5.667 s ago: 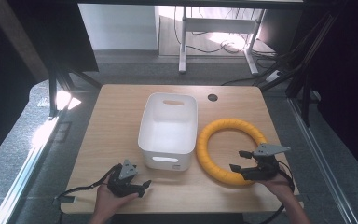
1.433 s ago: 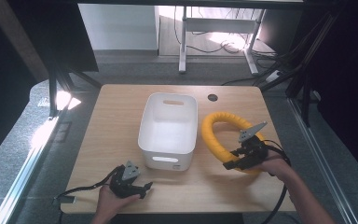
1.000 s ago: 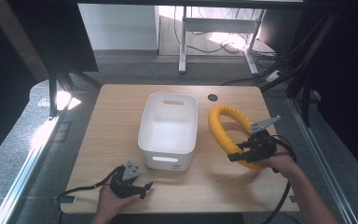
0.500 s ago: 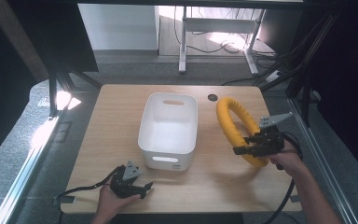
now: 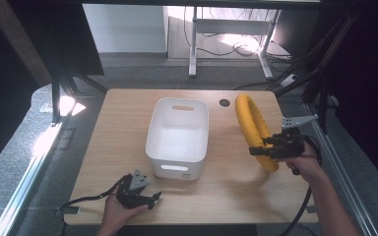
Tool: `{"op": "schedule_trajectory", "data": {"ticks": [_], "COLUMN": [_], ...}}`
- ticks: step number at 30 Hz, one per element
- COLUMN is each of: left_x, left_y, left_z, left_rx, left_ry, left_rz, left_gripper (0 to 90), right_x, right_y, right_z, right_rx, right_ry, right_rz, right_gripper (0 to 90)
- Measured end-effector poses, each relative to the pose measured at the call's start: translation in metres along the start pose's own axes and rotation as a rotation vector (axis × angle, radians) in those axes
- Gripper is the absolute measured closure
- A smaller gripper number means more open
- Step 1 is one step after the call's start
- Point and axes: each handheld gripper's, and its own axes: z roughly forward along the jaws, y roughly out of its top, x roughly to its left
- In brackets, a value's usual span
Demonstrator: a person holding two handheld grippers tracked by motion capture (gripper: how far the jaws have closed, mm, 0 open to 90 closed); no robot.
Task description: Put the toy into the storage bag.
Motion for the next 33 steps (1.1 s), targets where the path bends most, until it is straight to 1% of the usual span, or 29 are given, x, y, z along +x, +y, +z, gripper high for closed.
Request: {"op": "schedule_trajectory", "data": {"ticks": [6, 12, 22, 33], "left_x": [0.0, 0.0, 0.0, 0.0], "left_y": [0.0, 0.0, 0.0, 0.0], "left_z": [0.0, 0.0, 0.0, 0.001], "left_rx": [0.002, 0.003, 0.003, 0.0], "left_ry": [-0.001, 0.0, 0.0, -0.002], "left_rz": [0.0, 0.001, 0.002, -0.002], "left_gripper": [19.7, 19.7, 19.7, 19.7], "right_x": [-0.001, 0.001, 0.004, 0.007], "right_y": [0.002, 0.006, 0.013, 0.018], "right_z": [-0.004, -0.006, -0.01, -0.004], "right_rx": [-0.06, -0.102, -0.146, -0.179], "right_ry": [0.009, 0.012, 0.022, 0.038], "right_rz": [0.007, 0.003, -0.011, -0.012], "right_gripper": [51.4, 51.4, 51.4, 51.4]}}
